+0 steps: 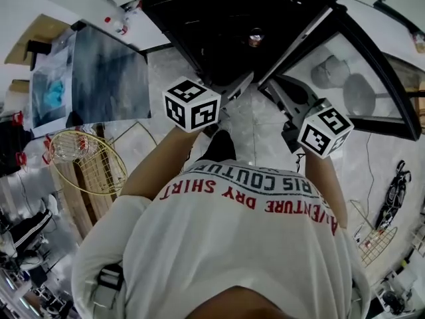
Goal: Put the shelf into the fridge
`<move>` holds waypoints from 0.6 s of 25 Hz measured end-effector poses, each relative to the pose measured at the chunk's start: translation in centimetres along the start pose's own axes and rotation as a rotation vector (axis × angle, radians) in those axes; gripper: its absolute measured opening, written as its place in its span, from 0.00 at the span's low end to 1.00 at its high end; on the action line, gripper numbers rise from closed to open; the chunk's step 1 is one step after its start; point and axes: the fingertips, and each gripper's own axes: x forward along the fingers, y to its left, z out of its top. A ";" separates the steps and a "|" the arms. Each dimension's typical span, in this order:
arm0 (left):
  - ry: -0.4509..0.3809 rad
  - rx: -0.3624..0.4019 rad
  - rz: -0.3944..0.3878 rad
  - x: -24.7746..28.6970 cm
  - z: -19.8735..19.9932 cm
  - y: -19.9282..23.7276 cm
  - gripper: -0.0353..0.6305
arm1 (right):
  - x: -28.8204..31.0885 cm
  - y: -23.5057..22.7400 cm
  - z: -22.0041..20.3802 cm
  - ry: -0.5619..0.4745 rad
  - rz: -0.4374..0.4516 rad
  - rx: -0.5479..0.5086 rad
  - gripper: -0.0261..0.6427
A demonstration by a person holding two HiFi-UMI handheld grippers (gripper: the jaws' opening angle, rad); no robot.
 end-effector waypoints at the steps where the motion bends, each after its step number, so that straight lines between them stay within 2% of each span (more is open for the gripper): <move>1: 0.004 0.008 -0.009 -0.5 -0.2 -1.1 0.14 | -0.4 0.4 0.1 0.001 0.002 -0.007 0.07; 5: 0.007 0.026 -0.025 -2.6 -0.9 -5.1 0.11 | -2.8 2.4 0.4 0.008 0.000 -0.058 0.07; 9: -0.040 0.064 -0.037 -4.4 0.5 -8.5 0.10 | -5.4 5.2 1.5 -0.028 0.058 -0.084 0.07; 15: -0.086 0.103 -0.055 -5.9 1.1 -13.5 0.10 | -9.2 7.7 2.1 -0.055 0.091 -0.134 0.07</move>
